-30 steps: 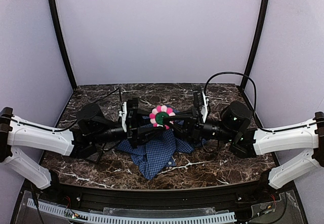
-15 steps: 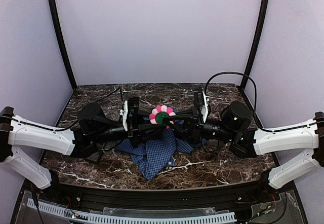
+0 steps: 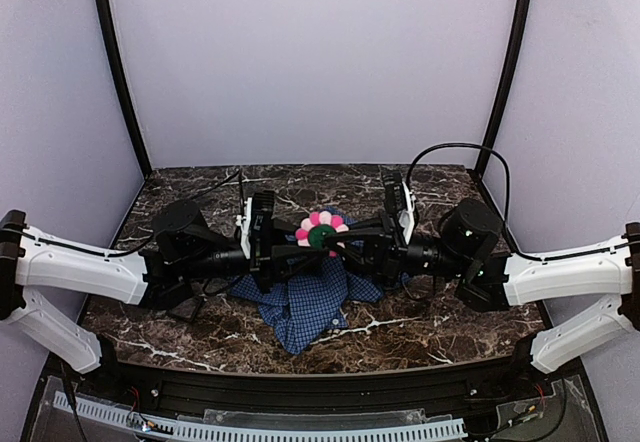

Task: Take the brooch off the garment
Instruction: Close the brooch.

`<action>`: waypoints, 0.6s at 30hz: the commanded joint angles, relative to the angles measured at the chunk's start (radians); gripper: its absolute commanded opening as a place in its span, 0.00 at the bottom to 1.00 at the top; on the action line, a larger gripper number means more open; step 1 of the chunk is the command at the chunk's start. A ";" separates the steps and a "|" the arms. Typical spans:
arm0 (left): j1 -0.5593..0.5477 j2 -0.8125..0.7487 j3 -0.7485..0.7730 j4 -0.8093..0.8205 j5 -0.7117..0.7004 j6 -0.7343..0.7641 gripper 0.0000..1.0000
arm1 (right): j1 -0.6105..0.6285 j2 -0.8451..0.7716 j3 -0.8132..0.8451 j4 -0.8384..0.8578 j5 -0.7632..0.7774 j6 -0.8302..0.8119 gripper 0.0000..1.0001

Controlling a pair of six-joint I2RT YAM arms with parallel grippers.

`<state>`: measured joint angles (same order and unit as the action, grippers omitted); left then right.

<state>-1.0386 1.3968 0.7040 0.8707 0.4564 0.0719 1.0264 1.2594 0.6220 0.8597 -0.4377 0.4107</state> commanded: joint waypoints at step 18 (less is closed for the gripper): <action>-0.007 0.022 0.104 -0.231 0.251 -0.008 0.01 | 0.006 -0.021 0.058 -0.240 -0.155 -0.085 0.00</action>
<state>-1.0176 1.3930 0.7643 0.7208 0.6147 0.0479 1.0191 1.2171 0.6392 0.7319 -0.5377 0.3302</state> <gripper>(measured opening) 0.179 0.065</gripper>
